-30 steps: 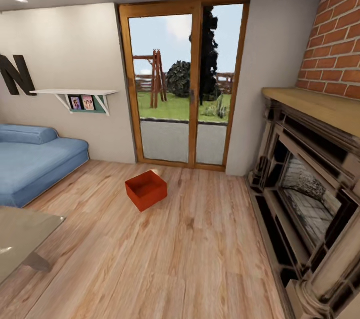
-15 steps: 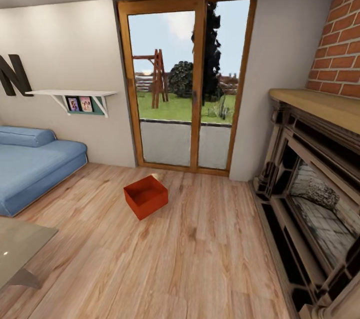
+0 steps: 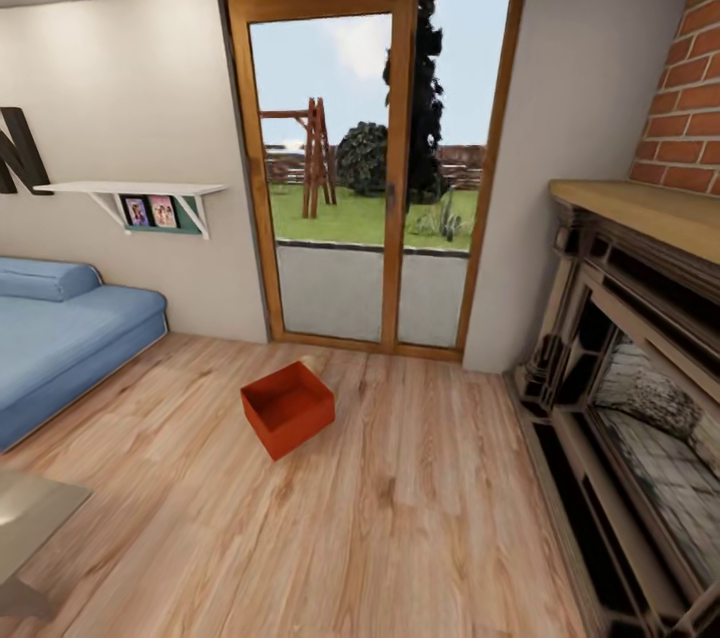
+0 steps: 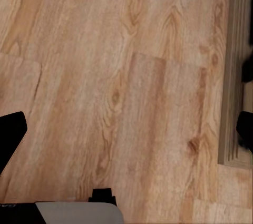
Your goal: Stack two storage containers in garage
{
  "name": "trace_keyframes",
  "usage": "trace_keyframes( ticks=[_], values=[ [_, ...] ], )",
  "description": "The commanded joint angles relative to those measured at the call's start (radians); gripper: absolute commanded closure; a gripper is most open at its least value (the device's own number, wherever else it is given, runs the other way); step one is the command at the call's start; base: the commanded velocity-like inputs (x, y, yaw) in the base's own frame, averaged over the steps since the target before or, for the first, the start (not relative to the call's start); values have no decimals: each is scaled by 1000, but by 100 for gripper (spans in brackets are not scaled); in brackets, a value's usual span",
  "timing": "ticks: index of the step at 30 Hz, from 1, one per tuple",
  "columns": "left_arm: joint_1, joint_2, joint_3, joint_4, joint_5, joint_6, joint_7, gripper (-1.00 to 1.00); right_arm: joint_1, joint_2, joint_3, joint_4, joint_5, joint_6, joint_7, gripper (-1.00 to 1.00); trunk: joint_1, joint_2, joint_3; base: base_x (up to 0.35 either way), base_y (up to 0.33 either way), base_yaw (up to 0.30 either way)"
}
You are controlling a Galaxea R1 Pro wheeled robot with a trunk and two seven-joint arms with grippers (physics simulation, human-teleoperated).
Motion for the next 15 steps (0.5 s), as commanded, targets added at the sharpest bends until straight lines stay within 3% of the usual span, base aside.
trace_keyframes(
  ticks=[1, 8, 15],
  values=[
    [-1, 0, 4, 1, -2, -4, 1, -100, -1, 0, 2, 1, 4, -3, -5, -100, 1, -2, -2, 325, 0, 0],
    [-1, -1, 4, 1, -3, -4, 1, -100, -1, 0, 3, 1, 4, -3, -5, -100, 1, -2, -2, 325, -41, 27],
    [-1, -2, 4, 1, -3, -4, 2, -100, -1, 0, 3, 1, 4, -3, -5, -100, 1, -2, 1, 324, -139, 194]
  ],
)
